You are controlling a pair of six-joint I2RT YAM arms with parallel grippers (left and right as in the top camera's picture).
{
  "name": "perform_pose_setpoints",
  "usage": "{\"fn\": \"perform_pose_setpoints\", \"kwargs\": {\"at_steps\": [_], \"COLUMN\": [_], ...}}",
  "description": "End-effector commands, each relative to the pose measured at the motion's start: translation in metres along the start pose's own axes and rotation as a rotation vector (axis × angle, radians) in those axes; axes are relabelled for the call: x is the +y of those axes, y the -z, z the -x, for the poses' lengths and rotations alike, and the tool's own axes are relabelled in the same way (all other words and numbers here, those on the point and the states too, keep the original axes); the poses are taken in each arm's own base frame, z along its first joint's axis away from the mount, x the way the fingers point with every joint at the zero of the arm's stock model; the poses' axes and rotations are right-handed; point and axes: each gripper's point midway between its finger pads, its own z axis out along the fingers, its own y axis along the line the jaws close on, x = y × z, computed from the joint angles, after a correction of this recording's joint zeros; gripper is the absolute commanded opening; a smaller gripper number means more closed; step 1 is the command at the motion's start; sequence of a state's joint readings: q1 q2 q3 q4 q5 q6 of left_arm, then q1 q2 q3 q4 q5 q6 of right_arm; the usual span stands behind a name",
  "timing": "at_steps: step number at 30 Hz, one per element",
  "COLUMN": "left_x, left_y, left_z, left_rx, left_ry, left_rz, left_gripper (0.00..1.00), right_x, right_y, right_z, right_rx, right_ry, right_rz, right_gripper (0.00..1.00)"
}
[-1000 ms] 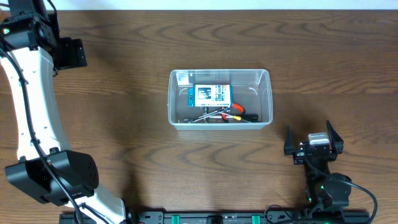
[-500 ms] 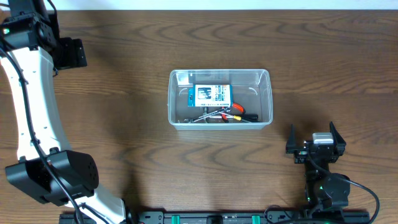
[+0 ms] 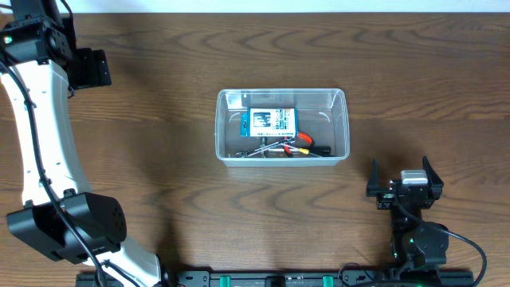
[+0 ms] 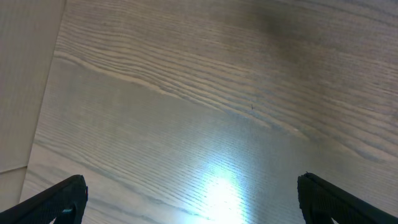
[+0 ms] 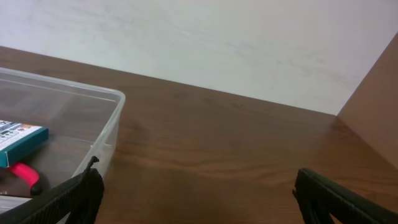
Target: Pack container
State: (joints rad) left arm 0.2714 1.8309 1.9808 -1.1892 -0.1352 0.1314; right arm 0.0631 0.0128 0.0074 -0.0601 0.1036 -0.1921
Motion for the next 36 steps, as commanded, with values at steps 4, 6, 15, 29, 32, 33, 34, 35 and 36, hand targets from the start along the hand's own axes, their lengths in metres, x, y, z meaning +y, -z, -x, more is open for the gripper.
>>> {"fn": "perform_pose_setpoints", "kwargs": {"at_steps": [4, 6, 15, 29, 32, 33, 34, 35, 36], "left_x": [0.003, 0.003, 0.003, 0.002, -0.004, -0.008, -0.012, -0.015, -0.020], "left_y": [0.003, 0.003, 0.002, 0.048, 0.080, 0.089, 0.098, 0.105, 0.113], "left_z": [0.001, 0.001, 0.001, -0.002, -0.012, -0.017, -0.024, -0.031, -0.041], "left_rx": [-0.005, -0.005, -0.005, -0.102, -0.166, -0.181, -0.197, -0.209, -0.222], "left_ry": [-0.001, -0.001, -0.001, -0.003, -0.019, -0.027, -0.038, -0.049, -0.063], "left_rz": [0.010, 0.010, 0.010, 0.005, -0.007, -0.013, -0.021, -0.028, -0.038], "left_gripper": [0.98, 0.98, 0.98, 0.98, 0.98, 0.98, 0.98, 0.98, 0.98], "right_x": [0.000, 0.000, 0.000, 0.000, 0.000, 0.000, 0.000, 0.000, 0.000], "right_y": [0.000, 0.000, 0.000, 0.000, 0.000, 0.000, 0.000, 0.000, 0.000], "right_z": [0.000, 0.000, 0.000, 0.000, 0.000, 0.000, 0.000, 0.000, 0.000], "right_rx": [-0.002, -0.002, -0.002, -0.002, -0.002, -0.002, -0.002, -0.002, -0.002], "right_ry": [-0.012, -0.012, -0.011, -0.012, -0.012, -0.011, -0.012, -0.012, -0.011], "right_rz": [-0.007, -0.007, -0.007, -0.007, -0.007, -0.007, -0.007, -0.007, -0.007], "right_gripper": [0.99, 0.99, 0.99, 0.99, 0.99, 0.99, 0.99, 0.99, 0.99]}}
